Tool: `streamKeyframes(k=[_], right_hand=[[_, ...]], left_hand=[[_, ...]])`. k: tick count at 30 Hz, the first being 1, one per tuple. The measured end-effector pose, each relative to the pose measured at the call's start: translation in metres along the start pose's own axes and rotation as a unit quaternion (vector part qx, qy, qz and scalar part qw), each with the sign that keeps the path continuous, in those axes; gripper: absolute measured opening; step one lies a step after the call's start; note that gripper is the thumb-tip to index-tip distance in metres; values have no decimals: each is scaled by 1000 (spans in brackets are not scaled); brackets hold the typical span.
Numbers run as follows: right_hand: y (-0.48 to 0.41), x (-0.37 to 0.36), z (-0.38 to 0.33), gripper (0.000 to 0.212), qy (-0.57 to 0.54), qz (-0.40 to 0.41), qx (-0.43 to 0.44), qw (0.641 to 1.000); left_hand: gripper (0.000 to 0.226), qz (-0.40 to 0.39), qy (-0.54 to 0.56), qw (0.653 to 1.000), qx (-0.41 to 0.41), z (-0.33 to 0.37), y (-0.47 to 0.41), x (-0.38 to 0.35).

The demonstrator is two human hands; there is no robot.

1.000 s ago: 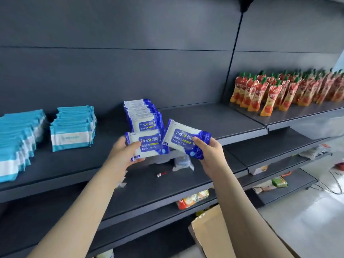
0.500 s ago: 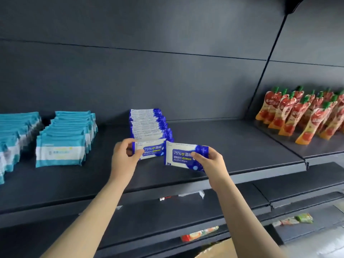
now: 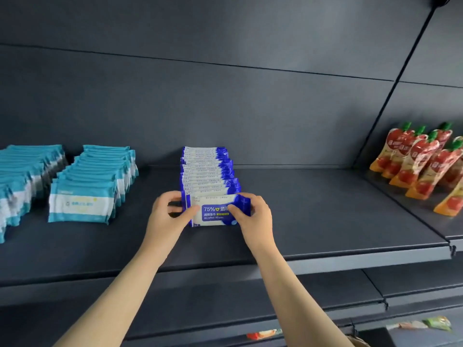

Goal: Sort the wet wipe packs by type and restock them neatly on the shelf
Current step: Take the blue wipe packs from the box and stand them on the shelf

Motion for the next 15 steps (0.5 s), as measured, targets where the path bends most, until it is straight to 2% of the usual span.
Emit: streamKeyframes(k=[2,4,15], right_hand=[[-2,-5,4,28,18,-1,-5,1000],[-5,-9,7,30,15,-2,-11,1000],[-13,-5,10,53,11,-13,-66,998]], left_hand=[[45,-5,-73,997,-12,2,2,-1],[50,-4,-112,993,-24,3,3,-2],[60,-40,-113,993,0,3,2,2]])
Point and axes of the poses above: each hand's wrist, its own y-axis away from the middle knuckle, its own x-axis out of the back of the hand, z = x × y, the point moved 4 cm from there along -y, towards the middle knuckle, and after that the axes turned 12 degrees about -z, right-handed, at the moved point
